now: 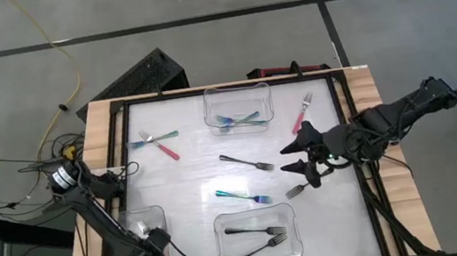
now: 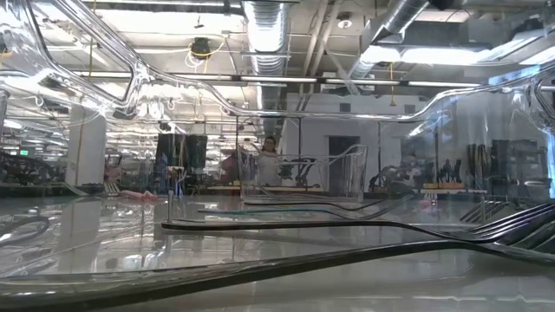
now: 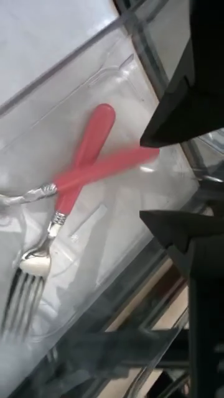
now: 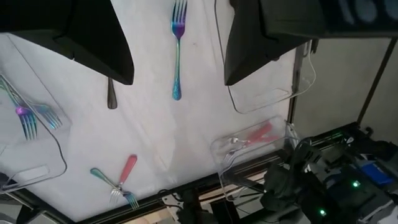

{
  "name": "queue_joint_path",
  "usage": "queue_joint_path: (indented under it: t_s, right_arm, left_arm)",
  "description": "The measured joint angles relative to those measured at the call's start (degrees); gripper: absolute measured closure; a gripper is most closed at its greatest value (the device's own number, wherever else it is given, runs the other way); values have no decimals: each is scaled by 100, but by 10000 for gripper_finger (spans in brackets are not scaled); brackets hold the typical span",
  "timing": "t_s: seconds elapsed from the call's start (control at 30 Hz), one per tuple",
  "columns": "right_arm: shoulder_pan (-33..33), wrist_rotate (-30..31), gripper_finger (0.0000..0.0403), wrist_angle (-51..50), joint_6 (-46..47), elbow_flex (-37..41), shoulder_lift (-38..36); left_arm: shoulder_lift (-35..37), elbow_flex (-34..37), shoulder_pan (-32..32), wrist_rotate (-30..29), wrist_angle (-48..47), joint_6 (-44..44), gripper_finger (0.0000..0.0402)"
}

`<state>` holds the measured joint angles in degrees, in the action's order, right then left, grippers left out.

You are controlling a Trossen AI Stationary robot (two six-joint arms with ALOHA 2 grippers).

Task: Sort silverware by color (type)
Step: Put the black fork into the bottom right transparent bin

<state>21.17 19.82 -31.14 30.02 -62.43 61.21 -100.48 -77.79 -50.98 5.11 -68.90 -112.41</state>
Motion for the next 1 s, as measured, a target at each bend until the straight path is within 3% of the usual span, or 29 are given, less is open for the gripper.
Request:
queue_joint_path:
  t_s: [0.2, 0.37, 0.6, 0.7, 0.83, 1.0]
  right_arm:
    - [2, 1, 128, -4, 0, 0, 0]
    - [2, 3, 128, -7, 24, 0, 0]
    - [41, -12, 128, -11, 778, 0, 0]
    - [91, -16, 128, -14, 1171, -2, 113]
    - [251, -371, 128, -83, 1651, 4, 304]
    - [529, -420, 128, -660, 2252, 0, 486]
  left_arm:
    - [201, -294, 416, 111, 4, 1743, 202]
    - [516, -579, 802, 50, 325, 3879, 202]
    - [753, -843, 1406, -1484, 1027, 6771, 204]
    - [766, -840, 1837, -1853, 1486, 8116, 205]
    - [766, -837, 2544, -1861, 2349, 9553, 205]
    - [762, -830, 3432, -1286, 3481, 10614, 205]
